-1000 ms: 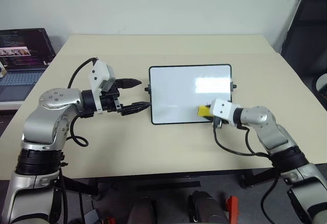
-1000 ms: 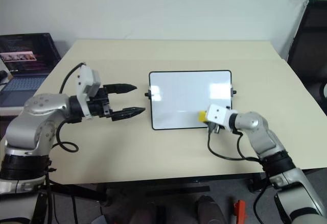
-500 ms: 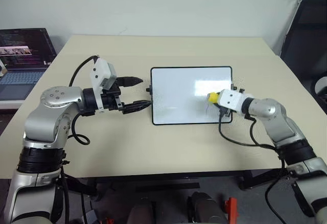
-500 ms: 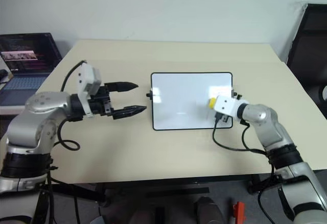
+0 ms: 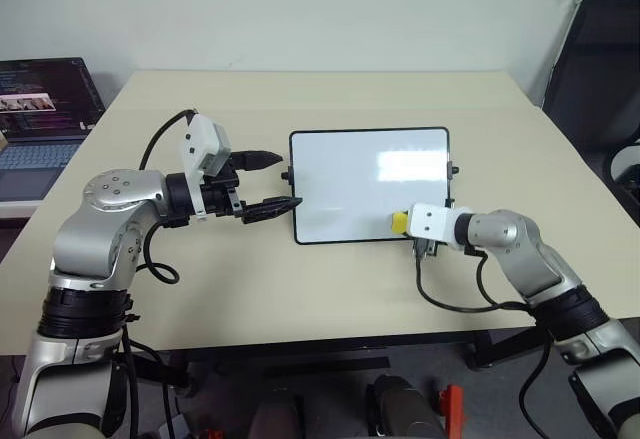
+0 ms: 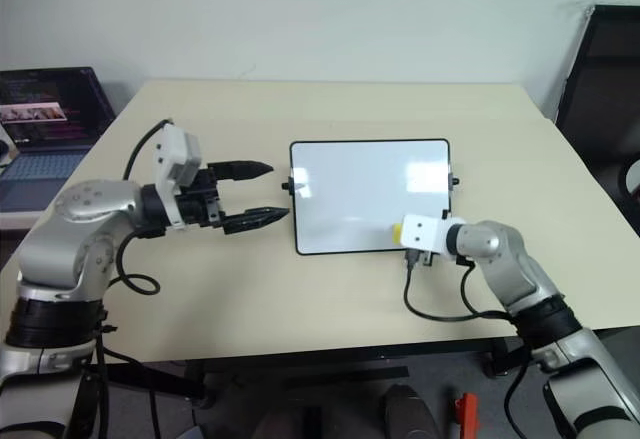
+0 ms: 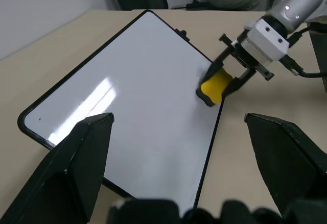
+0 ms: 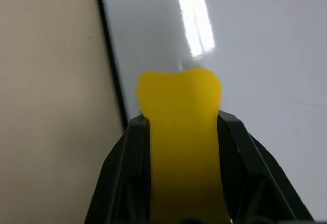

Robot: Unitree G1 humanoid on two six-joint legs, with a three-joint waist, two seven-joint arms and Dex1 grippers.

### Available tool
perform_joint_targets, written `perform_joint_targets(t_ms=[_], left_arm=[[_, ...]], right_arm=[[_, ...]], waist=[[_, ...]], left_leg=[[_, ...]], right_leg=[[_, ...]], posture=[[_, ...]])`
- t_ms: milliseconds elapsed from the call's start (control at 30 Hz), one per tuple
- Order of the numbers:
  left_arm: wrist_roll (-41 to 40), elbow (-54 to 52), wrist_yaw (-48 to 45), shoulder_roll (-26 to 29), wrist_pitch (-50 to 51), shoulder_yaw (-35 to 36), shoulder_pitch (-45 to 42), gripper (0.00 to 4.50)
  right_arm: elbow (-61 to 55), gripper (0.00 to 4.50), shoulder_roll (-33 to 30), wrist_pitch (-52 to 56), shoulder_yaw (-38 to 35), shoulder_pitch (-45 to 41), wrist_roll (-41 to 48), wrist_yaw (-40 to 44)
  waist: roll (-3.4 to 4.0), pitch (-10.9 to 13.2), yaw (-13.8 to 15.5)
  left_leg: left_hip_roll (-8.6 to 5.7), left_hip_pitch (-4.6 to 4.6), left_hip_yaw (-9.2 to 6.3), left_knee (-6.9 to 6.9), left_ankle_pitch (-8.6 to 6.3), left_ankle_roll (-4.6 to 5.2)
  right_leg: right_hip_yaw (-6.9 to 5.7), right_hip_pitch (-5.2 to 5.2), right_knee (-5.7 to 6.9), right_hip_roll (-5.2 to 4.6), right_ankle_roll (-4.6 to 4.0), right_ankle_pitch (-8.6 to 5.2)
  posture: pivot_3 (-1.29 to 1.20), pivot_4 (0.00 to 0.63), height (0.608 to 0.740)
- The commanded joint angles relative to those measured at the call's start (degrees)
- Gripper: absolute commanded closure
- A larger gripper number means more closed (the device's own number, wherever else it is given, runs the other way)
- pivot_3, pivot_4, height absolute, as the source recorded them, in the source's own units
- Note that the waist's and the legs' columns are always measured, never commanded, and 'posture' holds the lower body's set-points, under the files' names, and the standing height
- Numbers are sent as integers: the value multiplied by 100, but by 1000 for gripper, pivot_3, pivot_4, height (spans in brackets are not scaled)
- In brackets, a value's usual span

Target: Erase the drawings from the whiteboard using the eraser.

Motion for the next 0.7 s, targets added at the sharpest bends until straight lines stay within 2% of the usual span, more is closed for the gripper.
perform_joint_targets(t_ms=[33,167,233,300,367,467,567,700], left_arm=[[-7,-65,-25,4,-90,31,-158,0],[18,45,-73,-58,-155,-46,-250,0],[30,98,-105,-121,-188,-121,-336,0],[4,92,-162,-172,-174,-166,-380,0],[-67,14,-196,-253,-126,-213,-378,0],[-232,-213,-163,-489,3,-310,-345,0],[-264,-365,-90,-801,58,-521,-344,0],[-174,-498,48,-1347,-6,-926,-433,0]], right_arm=[[596,3159,-273,200,-346,-126,-185,-285],[705,3159,-516,39,-529,-188,-247,-463],[424,3160,-612,53,-800,-130,37,-376],[-433,3162,-531,413,-1452,-7,1162,176],[-1164,3164,-503,1142,-2169,9,2207,546],[-1546,3165,-690,2049,-3261,-103,3180,498],[-1092,3165,-1131,2420,-3867,38,3058,39],[-171,3168,-1607,2861,-4030,315,2656,-565]], waist=[[0,0,5],[0,0,19],[0,1,36],[6,4,49],[31,20,50],[66,42,94],[68,44,205],[67,44,302]], left_leg=[[-1,1,0,0,1,2],[-2,0,1,-3,1,2],[-3,-7,2,-6,1,2],[-2,-33,2,-7,1,2],[-1,-72,-2,-9,-1,1],[-5,-161,-5,-6,-5,-3],[-3,-188,-17,-11,-11,-10],[-3,-192,-19,-19,-27,-4]], right_leg=[[0,1,0,-1,0,0],[0,1,-7,-4,0,0],[-2,0,-15,-4,0,0],[-3,-21,-20,-4,1,0],[-8,-49,-23,-2,38,21],[-8,-136,-5,-2,21,32],[-26,-156,-15,-4,18,27],[-41,-134,-71,-8,17,22]], posture=[[0,150,740],[0,150,740],[0,150,740],[0,150,740],[0,150,740],[0,150,740],[0,150,740],[0,150,740]])
